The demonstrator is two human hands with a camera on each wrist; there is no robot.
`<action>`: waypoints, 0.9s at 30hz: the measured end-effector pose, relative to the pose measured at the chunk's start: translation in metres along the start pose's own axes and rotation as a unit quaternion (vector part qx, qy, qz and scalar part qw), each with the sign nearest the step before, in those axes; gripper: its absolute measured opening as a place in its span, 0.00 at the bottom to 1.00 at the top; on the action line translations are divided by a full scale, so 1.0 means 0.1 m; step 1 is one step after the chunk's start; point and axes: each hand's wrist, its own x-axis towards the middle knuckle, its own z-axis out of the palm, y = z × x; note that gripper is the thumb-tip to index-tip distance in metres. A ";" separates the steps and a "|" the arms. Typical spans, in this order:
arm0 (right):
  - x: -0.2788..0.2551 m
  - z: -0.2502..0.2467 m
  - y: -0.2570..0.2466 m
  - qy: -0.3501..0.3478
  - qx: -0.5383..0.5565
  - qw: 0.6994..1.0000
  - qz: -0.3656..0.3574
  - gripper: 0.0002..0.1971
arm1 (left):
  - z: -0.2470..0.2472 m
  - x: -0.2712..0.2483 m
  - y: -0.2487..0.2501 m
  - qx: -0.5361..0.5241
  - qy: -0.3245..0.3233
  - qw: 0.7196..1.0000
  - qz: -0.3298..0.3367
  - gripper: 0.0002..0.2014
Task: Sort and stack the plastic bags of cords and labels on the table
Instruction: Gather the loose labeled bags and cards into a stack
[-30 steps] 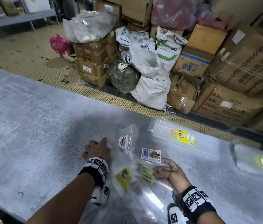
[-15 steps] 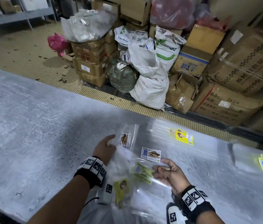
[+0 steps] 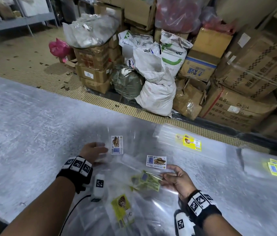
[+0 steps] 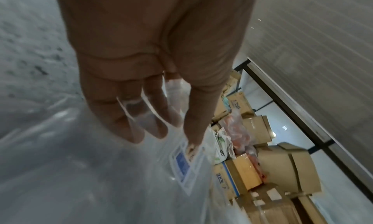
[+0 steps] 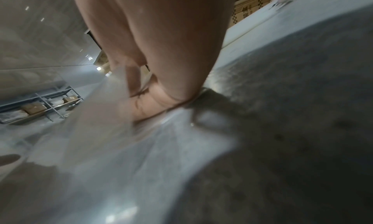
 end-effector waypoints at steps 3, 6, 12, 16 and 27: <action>-0.01 0.02 -0.01 0.008 -0.011 1.000 -0.002 0.16 | -0.02 -0.03 0.02 0.012 -0.009 1.000 0.007 0.15; -0.03 0.07 -0.01 0.015 -0.024 0.999 -0.016 0.17 | 0.00 -0.14 0.13 0.026 -0.038 0.998 0.041 0.16; -0.08 0.15 -0.13 -0.002 0.073 0.997 -0.037 0.18 | 0.17 -0.32 0.40 -0.125 -0.023 0.983 0.130 0.04; -0.11 0.11 -0.23 -0.033 0.171 0.984 -0.026 0.19 | 0.24 -0.40 0.42 -0.258 -0.082 0.958 0.090 0.13; -0.39 -0.03 -0.95 -0.158 0.131 0.973 -0.103 0.26 | 0.51 -0.72 0.44 -0.280 -0.356 0.890 0.055 0.17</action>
